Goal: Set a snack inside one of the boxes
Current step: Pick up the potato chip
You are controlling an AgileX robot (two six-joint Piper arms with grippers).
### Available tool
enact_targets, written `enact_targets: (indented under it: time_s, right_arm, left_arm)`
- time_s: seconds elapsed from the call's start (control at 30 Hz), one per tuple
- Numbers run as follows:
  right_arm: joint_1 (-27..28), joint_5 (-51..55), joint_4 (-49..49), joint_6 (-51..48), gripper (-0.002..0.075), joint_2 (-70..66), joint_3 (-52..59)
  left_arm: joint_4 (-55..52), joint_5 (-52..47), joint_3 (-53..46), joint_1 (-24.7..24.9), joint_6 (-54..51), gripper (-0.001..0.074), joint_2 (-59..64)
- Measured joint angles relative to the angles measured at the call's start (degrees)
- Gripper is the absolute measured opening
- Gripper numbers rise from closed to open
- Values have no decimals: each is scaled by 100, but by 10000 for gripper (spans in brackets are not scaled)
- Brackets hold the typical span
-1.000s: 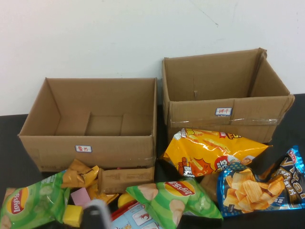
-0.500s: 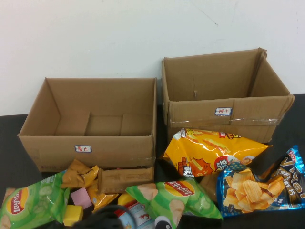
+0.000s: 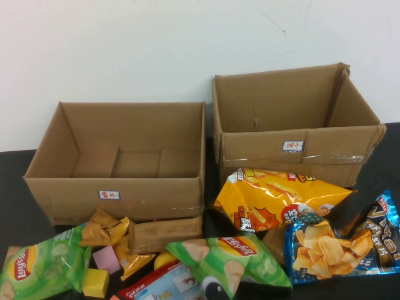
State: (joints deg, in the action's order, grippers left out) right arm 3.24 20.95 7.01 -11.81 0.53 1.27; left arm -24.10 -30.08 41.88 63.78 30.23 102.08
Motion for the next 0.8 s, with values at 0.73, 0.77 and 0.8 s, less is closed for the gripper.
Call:
enact_targets:
  time_s: [0.73,0.77,0.8]
  right_arm:
    - [0,0,0,0,-1,0,0]
    - [0,0,0,0,-1,0,0]
    - [0,0,0,0,-1,0,0]
  left_arm:
    - [-1232,718,122,17,1555,670,699]
    - [-1273,700,142,15,1625,639,741]
    - [-1310,675,160,15,1690,592,789]
